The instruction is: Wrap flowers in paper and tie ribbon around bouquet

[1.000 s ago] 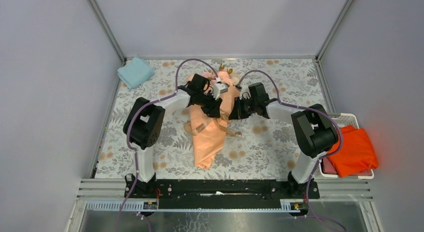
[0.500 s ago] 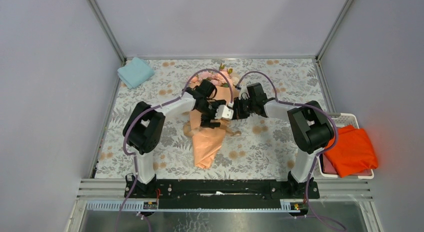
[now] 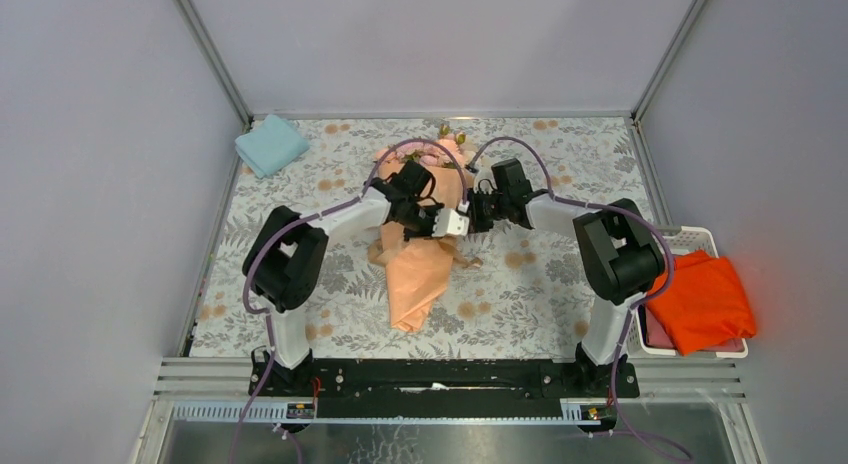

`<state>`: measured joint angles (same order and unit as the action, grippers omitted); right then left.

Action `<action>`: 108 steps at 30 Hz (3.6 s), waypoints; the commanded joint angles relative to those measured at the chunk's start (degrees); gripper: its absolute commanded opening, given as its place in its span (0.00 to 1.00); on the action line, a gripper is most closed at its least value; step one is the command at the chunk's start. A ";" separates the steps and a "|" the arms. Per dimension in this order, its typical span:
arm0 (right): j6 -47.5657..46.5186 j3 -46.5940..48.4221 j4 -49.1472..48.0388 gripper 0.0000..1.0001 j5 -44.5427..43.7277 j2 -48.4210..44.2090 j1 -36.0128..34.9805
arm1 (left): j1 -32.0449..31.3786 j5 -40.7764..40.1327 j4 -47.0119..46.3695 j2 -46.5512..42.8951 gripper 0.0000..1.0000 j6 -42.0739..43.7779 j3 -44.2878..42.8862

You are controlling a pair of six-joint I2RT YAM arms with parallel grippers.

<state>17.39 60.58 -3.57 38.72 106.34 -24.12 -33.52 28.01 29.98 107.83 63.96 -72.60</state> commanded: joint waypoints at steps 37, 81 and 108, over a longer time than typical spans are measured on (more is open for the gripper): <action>16.66 -18.19 -19.94 0.38 -22.14 -24.69 -10.09 | 7.59 1.60 -22.00 4.36 0.00 -54.56 -3.07; 29.29 -8.37 -19.68 0.45 -49.54 -3.19 -15.18 | 6.89 2.69 -27.52 4.93 0.00 -62.58 2.92; 23.45 -15.13 -20.40 0.00 -37.52 -3.75 -10.95 | 6.09 -2.27 -7.85 -2.48 0.79 -49.94 -10.86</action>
<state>43.22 47.18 -23.05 -3.38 104.27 -35.83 -27.46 29.08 15.33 110.02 9.28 -77.67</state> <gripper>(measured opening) 0.011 0.771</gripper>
